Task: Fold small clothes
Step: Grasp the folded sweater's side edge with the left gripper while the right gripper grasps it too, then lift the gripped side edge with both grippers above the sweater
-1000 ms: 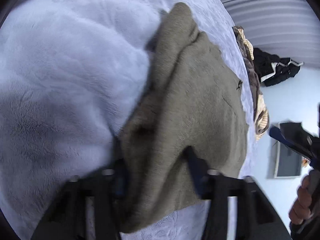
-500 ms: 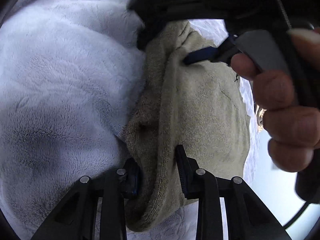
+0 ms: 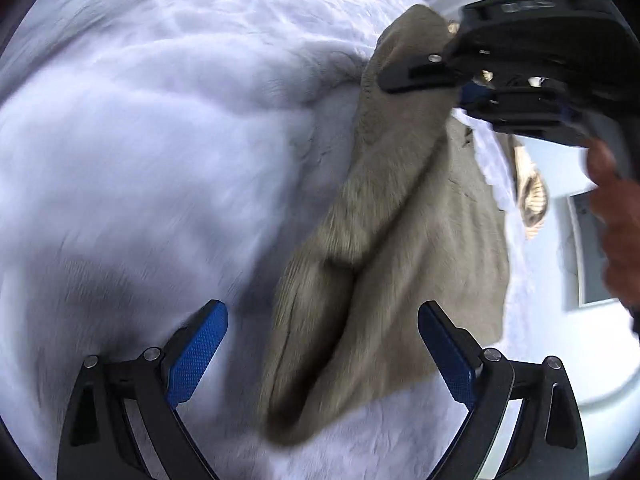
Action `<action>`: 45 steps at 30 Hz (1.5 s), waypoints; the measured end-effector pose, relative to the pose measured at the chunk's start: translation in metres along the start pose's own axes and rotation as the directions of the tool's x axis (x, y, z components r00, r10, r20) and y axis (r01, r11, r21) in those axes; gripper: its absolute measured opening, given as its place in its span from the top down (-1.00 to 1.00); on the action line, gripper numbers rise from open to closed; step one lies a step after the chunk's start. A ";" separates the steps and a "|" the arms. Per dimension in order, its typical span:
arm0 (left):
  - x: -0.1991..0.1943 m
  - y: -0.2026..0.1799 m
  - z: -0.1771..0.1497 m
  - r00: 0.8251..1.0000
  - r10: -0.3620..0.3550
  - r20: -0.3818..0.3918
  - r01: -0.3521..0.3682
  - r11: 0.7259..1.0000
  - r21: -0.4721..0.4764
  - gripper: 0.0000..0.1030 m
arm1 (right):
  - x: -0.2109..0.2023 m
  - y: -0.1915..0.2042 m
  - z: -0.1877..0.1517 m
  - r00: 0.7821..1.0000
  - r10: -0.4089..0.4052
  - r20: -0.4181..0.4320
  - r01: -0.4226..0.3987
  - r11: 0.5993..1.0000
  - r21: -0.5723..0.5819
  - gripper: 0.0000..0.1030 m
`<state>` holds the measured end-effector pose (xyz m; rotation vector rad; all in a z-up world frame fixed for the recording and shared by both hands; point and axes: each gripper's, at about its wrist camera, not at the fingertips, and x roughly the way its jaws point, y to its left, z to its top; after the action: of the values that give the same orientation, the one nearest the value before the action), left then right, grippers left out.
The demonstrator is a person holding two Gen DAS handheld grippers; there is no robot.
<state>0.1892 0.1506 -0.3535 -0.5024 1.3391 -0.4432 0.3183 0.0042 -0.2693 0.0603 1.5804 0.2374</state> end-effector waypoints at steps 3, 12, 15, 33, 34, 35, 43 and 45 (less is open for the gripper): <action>0.010 -0.024 0.006 0.983 0.183 -0.021 -0.180 0.979 0.097 0.11 | 0.001 -0.003 -0.002 1.000 -0.019 -0.006 0.019 1.000 -0.004 0.65; 0.009 -0.067 -0.005 0.966 0.259 0.002 -0.257 0.957 0.136 0.75 | -0.004 -0.008 0.001 1.000 -0.005 -0.002 0.005 1.000 -0.026 0.65; 0.002 -0.068 -0.010 0.959 0.283 0.005 -0.281 0.952 0.121 0.75 | -0.010 -0.012 0.001 1.000 0.001 -0.003 -0.001 0.999 -0.039 0.66; -0.037 -0.142 -0.014 0.903 0.426 0.049 -0.428 0.893 0.135 0.75 | -0.051 -0.020 0.000 0.994 0.107 0.025 -0.105 0.991 -0.078 0.67; -0.037 -0.147 -0.015 0.899 0.436 0.050 -0.438 0.888 0.137 0.75 | -0.056 -0.023 -0.002 0.993 0.116 0.030 -0.114 0.990 -0.078 0.67; -0.037 -0.154 -0.017 0.891 0.452 0.050 -0.454 0.880 0.142 0.75 | -0.061 -0.027 -0.003 0.992 0.123 0.032 -0.120 0.990 -0.077 0.67; -0.033 -0.202 -0.026 0.831 0.554 0.047 -0.553 0.814 0.176 0.75 | -0.095 -0.059 -0.017 0.978 0.205 0.027 -0.202 0.975 -0.096 0.67; -0.031 -0.210 -0.028 0.821 0.569 0.040 -0.567 0.805 0.175 0.75 | -0.101 -0.063 -0.020 0.978 0.208 0.025 -0.204 0.972 -0.120 0.67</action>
<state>0.1527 -0.0052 -0.2109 0.0701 1.3737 -0.0623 0.3083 -0.0788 -0.1821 0.1373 1.5206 0.4882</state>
